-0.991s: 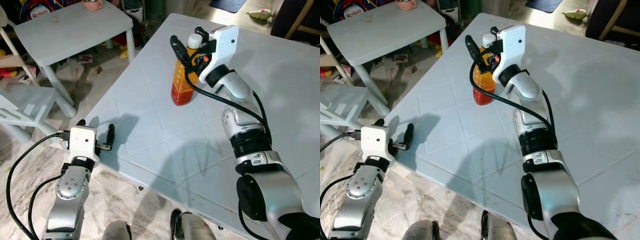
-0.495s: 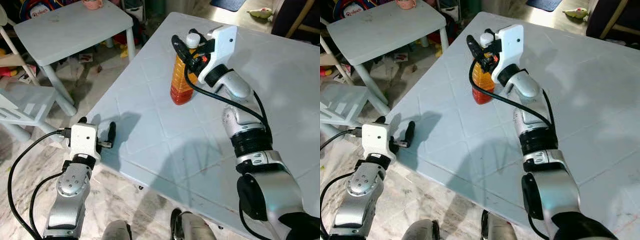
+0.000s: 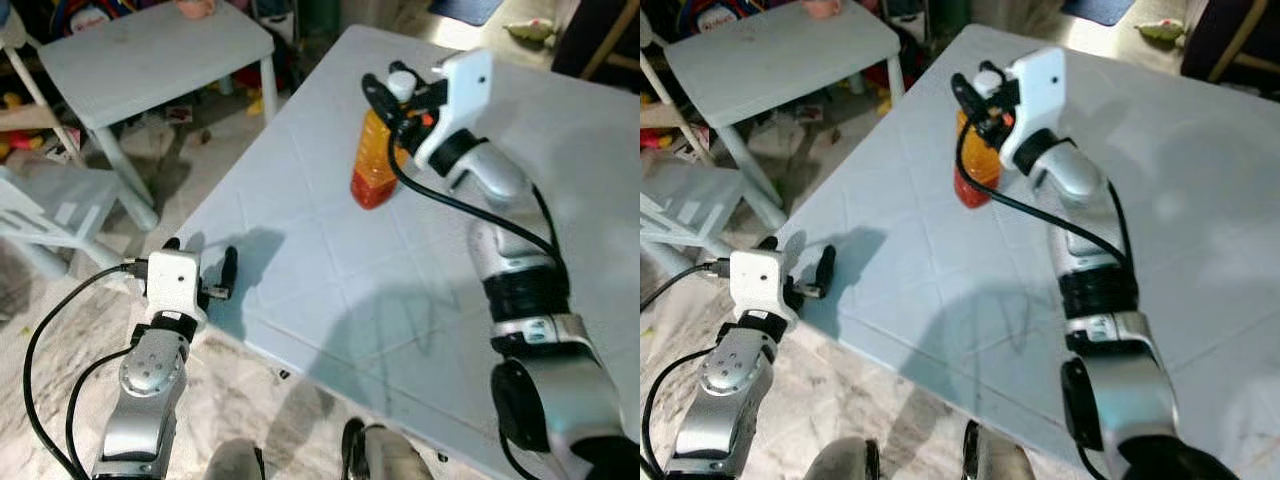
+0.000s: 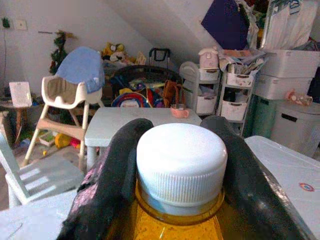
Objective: Restocking fridge
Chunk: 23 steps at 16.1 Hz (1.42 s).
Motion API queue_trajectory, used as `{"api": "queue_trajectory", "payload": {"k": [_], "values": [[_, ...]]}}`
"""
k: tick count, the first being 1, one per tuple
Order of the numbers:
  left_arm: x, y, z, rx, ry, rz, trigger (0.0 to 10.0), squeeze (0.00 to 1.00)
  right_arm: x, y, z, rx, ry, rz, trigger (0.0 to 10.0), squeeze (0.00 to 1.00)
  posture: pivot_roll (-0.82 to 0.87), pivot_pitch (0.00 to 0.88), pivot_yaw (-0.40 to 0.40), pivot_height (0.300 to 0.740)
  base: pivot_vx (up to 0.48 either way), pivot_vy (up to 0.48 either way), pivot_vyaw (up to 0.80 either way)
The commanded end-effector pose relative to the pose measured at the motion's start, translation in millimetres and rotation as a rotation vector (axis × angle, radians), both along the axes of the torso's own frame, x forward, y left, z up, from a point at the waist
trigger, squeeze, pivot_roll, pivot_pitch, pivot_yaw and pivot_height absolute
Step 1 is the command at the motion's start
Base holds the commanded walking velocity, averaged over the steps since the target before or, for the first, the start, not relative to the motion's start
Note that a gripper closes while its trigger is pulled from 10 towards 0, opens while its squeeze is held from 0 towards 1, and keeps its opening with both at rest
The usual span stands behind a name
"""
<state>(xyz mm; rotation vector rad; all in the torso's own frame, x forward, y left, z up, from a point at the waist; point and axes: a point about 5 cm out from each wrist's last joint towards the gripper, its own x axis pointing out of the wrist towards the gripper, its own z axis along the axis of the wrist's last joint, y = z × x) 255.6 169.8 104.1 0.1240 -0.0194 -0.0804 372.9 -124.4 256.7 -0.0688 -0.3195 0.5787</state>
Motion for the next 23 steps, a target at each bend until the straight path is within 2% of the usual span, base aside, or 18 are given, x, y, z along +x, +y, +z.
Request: {"api": "queue_trajectory", "payload": {"k": [1,4,5,7,8,9,11,14,18,23], "values": [[-2.8,-0.5,-2,-0.002,0.013,-0.008,10.0,0.00,-2.0,-9.7,-19,-0.052,0.090,-0.034,0.0,0.00,0.09,0.180,-0.002,0.740,0.000,0.000,0.00],[-1.5,1.7,-8,-0.026,0.056,0.044,10.0,0.00,-10.2,-19.1,-19,-0.060,0.102,-0.083,0.0,0.00,0.09,0.180,-0.003,0.740,0.000,0.000,0.00],[2.3,-0.5,-7,-0.035,0.057,0.052,10.0,0.00,-18.6,-22.4,-16,-0.062,0.009,-0.136,0.0,0.00,0.08,0.179,-0.006,0.740,0.000,0.000,0.00],[3.6,-1.7,-6,-0.040,0.054,0.050,10.0,0.00,-31.7,-16.5,-8,-0.006,-0.103,-0.137,0.0,0.00,0.08,0.176,-0.006,0.740,0.000,0.000,0.00],[4.1,-1.4,-5,-0.043,0.053,0.050,10.0,0.00,-42.8,-9.2,-9,0.038,-0.135,-0.151,1.5,0.00,0.07,0.173,-0.008,0.740,0.000,0.000,0.00],[3.6,-1.6,-7,-0.045,0.057,0.043,10.0,0.00,-51.0,-2.8,-17,0.068,-0.122,-0.164,10.0,0.00,0.08,0.167,-0.012,0.740,0.000,0.000,0.00],[1.6,-4.9,-10,-0.054,0.067,0.036,10.0,0.00,-63.6,5.7,-33,0.085,-0.097,-0.176,10.0,0.00,0.08,0.152,-0.022,0.740,0.000,0.000,0.00],[1.0,-8.3,-15,-0.059,0.077,0.030,10.0,0.00,-73.6,5.6,-47,0.088,-0.085,-0.204,10.0,0.00,0.07,0.121,-0.028,0.740,0.000,0.000,0.00],[12.9,-10.1,-11,-0.070,0.056,0.032,10.0,0.00,-74.3,7.1,-48,0.109,-0.091,-0.206,10.0,0.00,0.07,0.099,-0.028,0.740,0.000,0.000,0.78],[12.0,-6.7,-14,-0.058,0.056,0.033,10.0,0.00,-78.3,11.9,-56,0.102,-0.071,-0.177,10.0,0.00,0.08,0.097,-0.024,0.740,0.000,0.000,0.80]]}}
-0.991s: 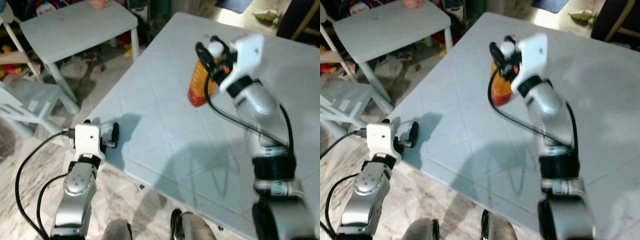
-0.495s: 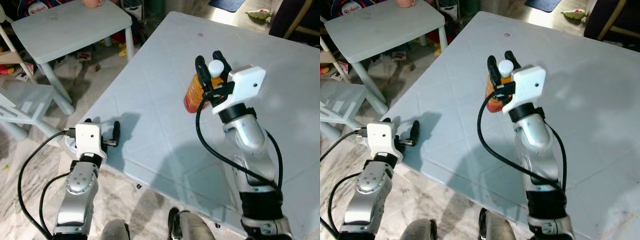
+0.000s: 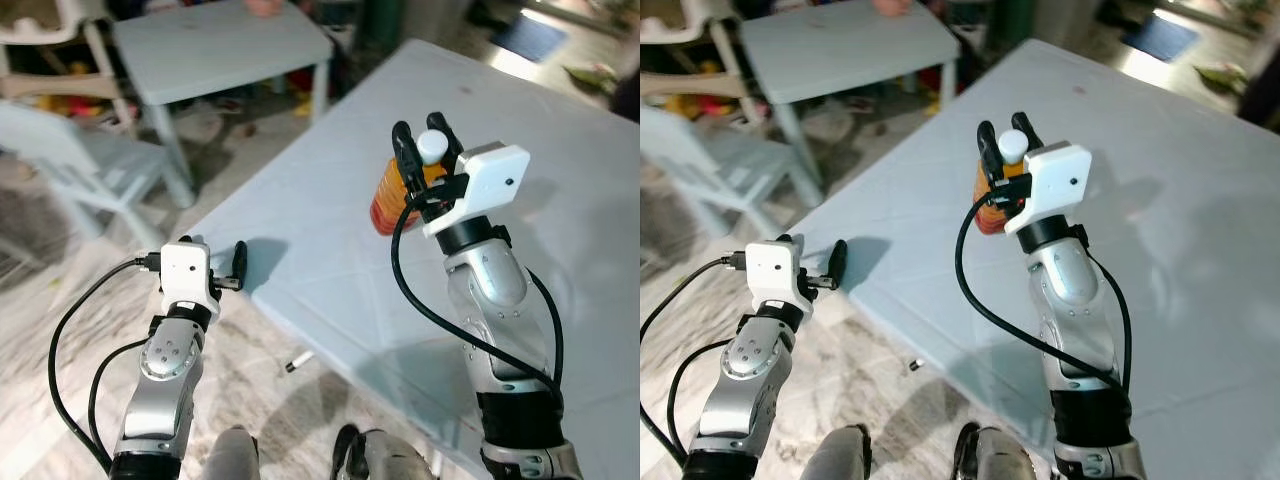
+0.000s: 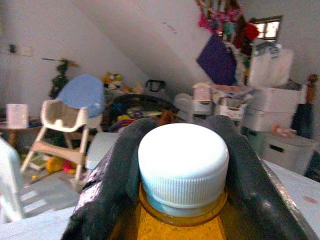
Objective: Restocking fridge
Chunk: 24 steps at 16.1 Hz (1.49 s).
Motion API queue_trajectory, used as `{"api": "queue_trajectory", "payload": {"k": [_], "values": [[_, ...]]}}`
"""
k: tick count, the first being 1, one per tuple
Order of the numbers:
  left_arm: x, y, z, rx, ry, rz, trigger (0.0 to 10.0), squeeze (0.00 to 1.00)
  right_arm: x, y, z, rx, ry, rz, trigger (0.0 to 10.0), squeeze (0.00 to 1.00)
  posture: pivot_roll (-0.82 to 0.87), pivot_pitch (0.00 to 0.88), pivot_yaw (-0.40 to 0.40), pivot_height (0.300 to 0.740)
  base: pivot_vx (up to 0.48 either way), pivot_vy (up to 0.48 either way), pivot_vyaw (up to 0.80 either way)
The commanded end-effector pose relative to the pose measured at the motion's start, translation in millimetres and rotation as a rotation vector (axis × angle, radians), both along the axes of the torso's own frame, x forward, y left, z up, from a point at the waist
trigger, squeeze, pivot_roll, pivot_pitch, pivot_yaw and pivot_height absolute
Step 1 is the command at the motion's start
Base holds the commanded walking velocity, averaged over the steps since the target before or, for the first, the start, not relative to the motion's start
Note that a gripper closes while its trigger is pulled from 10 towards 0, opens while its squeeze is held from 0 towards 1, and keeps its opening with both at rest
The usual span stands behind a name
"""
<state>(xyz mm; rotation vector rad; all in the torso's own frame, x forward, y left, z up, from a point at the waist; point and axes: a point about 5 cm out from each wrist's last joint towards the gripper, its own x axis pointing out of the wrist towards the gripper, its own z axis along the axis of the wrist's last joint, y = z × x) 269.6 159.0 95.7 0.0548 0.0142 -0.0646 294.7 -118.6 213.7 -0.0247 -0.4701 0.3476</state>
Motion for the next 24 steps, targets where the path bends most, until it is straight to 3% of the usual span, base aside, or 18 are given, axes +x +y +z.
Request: {"api": "queue_trajectory", "payload": {"k": [1,19,24], "values": [[-1.7,4.4,-5,0.010,0.021,0.015,10.0,0.00,-0.2,6.9,-13,-0.015,0.064,0.038,10.0,0.00,0.08,0.097,-0.024,0.740,0.000,0.000,0.80],[-0.5,3.8,-7,0.015,0.019,0.018,10.0,0.00,-2.9,16.9,-13,-0.029,0.049,0.133,10.0,0.00,0.08,0.084,-0.027,0.740,-0.042,0.013,0.80],[-2.2,10.6,-11,0.034,0.025,0.034,10.0,0.00,-6.2,7.4,-29,-0.045,0.101,0.112,10.0,0.00,0.07,0.077,-0.024,0.740,0.000,0.000,0.80]]}}
